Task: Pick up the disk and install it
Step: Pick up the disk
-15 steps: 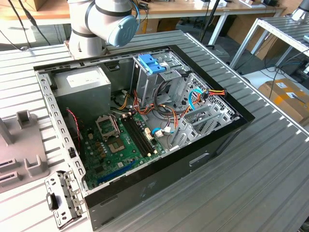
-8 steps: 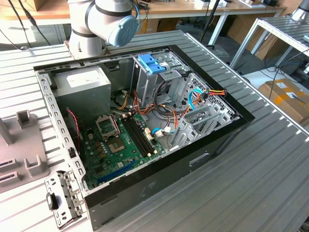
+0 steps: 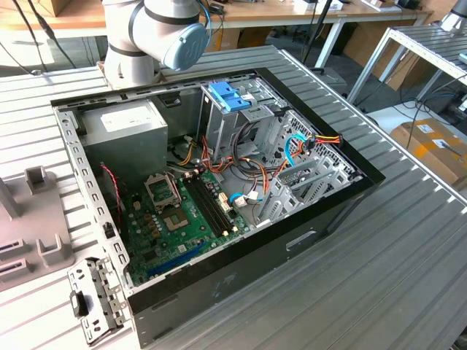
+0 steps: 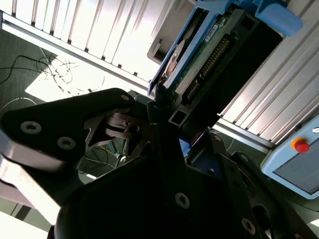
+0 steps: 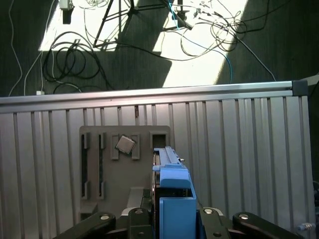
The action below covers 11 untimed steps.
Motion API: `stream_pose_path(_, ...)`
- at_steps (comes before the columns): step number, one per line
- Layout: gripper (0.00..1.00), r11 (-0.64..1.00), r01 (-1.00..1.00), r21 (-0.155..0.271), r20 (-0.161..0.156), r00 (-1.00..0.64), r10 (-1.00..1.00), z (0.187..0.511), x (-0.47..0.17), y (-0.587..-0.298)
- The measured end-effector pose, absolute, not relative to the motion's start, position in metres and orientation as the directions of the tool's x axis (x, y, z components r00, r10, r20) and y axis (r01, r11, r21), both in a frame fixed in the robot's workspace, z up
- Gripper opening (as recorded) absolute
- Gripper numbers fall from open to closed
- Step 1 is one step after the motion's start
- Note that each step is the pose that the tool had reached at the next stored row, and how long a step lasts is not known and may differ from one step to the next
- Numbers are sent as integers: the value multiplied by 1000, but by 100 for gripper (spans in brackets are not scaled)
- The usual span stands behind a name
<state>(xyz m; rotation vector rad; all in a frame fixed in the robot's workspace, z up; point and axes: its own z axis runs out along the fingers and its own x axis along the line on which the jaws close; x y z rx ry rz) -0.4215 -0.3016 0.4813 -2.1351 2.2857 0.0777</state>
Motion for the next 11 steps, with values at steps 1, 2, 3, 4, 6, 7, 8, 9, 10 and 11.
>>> stream_pose_path(1, 36, 67, -997, 28, -43, -69, -997, 481, -421, -302)
stream_pose_path(2, 36, 67, -997, 28, -43, -69, -997, 481, -420, -302)
stream_pose_path(3, 36, 67, -997, 28, -43, -69, -997, 481, -419, -302)
stream_pose_path(4, 36, 67, -997, 27, -43, -69, -997, 481, -419, -302)
stream_pose_path(6, 36, 67, -997, 28, -43, -69, -997, 481, -417, -302)
stream_pose_path(7, 36, 67, -997, 28, -43, -69, -997, 481, -416, -302)
stream_pose_path(8, 36, 68, -997, 28, -43, -69, -997, 481, -415, -302)
stream_pose_path(9, 36, 67, -997, 28, -43, -69, -997, 481, -414, -302)
stream_pose_path(10, 36, 67, -997, 28, -43, -69, -997, 481, -413, -302)
stream_pose_path(11, 36, 67, -997, 27, -43, -69, -997, 481, -412, -302)
